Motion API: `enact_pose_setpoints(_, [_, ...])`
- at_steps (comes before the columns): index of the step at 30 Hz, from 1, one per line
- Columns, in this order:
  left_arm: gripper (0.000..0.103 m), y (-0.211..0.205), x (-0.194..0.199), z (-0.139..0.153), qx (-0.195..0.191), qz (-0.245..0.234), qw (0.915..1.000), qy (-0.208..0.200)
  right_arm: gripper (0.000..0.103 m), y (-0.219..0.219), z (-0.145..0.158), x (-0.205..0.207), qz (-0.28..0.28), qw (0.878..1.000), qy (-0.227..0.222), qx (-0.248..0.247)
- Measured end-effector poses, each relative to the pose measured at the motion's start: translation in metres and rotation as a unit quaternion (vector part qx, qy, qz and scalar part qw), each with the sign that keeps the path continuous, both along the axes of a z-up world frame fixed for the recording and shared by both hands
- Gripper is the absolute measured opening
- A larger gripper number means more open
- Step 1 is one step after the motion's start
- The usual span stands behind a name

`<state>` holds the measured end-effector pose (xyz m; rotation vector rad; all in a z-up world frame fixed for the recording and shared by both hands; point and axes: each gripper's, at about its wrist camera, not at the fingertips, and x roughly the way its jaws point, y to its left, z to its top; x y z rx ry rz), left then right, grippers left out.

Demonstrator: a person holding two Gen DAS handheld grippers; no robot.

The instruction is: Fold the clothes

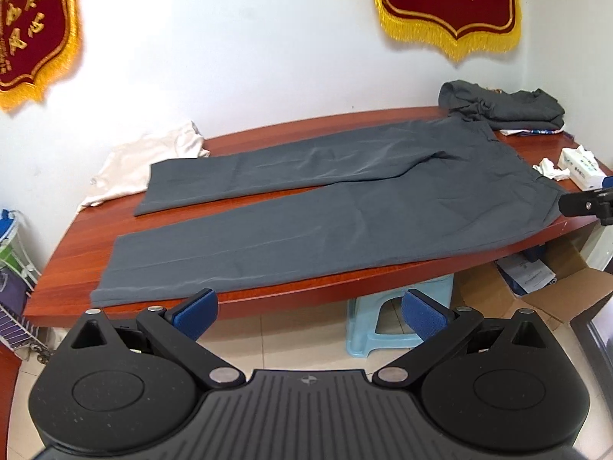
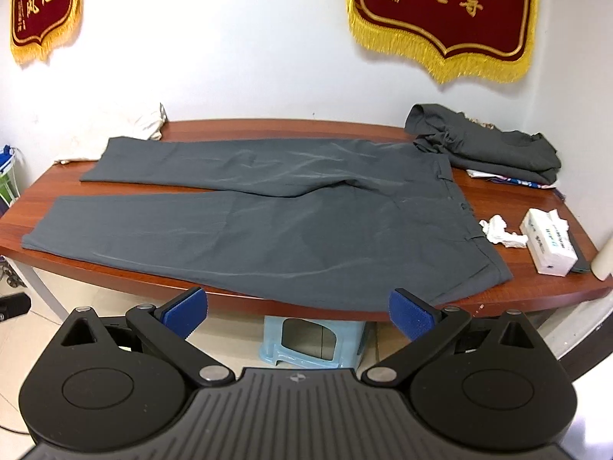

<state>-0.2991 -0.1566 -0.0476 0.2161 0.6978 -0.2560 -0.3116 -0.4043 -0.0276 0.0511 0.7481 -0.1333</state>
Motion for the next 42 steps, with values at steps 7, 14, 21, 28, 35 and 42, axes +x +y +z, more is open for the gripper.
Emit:
enact_pose_setpoints(7, [0.103, 0.012, -0.056, 0.016, 0.0, 0.008, 0.9998, -0.017, 0.102, 0.006, 0.024, -0.045, -0.03, 0.999, -0.02, 0.009])
enact_pose_setpoints(14, [0.103, 0.015, -0.086, 0.027, -0.012, 0.026, 0.9989, -0.037, 0.102, 0.007, 0.04, -0.082, -0.041, 0.999, -0.034, -0.004])
enact_pose_setpoints(21, [0.103, 0.002, -0.101, 0.033, 0.006, 0.044, 0.9982, -0.041, 0.102, 0.0, 0.047, -0.103, -0.046, 0.998, -0.046, -0.013])
enact_pose_setpoints(28, [0.103, -0.014, -0.112, 0.038, -0.022, 0.02, 0.9994, -0.018, 0.103, -0.011, 0.044, -0.124, -0.035, 0.998, -0.056, -0.017])
enact_pose_setpoints(35, [0.103, -0.032, -0.122, 0.039, -0.003, 0.012, 0.9996, -0.024, 0.103, -0.017, 0.037, -0.131, -0.018, 0.999, -0.036, 0.009])
enact_pose_setpoints(42, [0.103, -0.042, -0.123, 0.037, -0.008, 0.016, 0.9998, -0.01, 0.103, -0.014, 0.031, -0.133, 0.001, 0.999, -0.031, -0.009])
